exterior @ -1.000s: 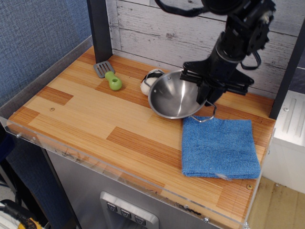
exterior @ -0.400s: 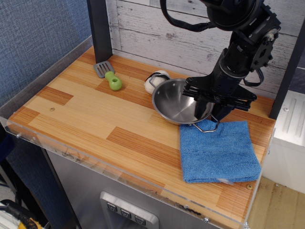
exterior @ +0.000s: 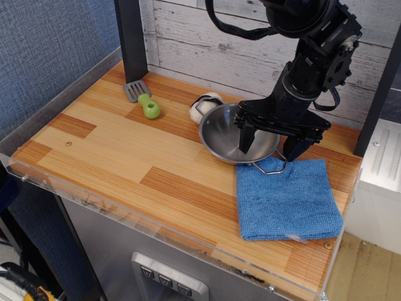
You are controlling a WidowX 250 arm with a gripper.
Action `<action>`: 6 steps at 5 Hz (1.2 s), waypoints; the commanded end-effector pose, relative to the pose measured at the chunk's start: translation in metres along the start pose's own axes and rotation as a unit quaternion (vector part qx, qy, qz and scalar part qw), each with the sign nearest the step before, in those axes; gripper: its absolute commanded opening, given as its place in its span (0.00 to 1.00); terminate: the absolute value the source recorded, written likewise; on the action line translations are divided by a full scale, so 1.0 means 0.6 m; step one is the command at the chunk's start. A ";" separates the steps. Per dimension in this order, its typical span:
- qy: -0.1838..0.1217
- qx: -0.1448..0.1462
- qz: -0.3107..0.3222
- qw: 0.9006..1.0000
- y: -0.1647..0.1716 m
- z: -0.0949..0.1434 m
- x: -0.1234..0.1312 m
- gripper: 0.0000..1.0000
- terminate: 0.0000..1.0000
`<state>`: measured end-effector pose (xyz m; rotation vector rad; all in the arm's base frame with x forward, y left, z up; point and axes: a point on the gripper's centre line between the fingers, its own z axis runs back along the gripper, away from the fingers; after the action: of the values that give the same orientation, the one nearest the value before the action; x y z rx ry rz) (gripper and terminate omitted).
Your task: Move the metal pot behind the blue cloth.
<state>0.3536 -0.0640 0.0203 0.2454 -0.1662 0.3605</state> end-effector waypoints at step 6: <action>-0.190 -0.053 0.121 0.973 0.165 0.275 -0.006 1.00 0.00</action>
<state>0.3110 -0.0173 0.1899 0.1999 -0.5626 0.5419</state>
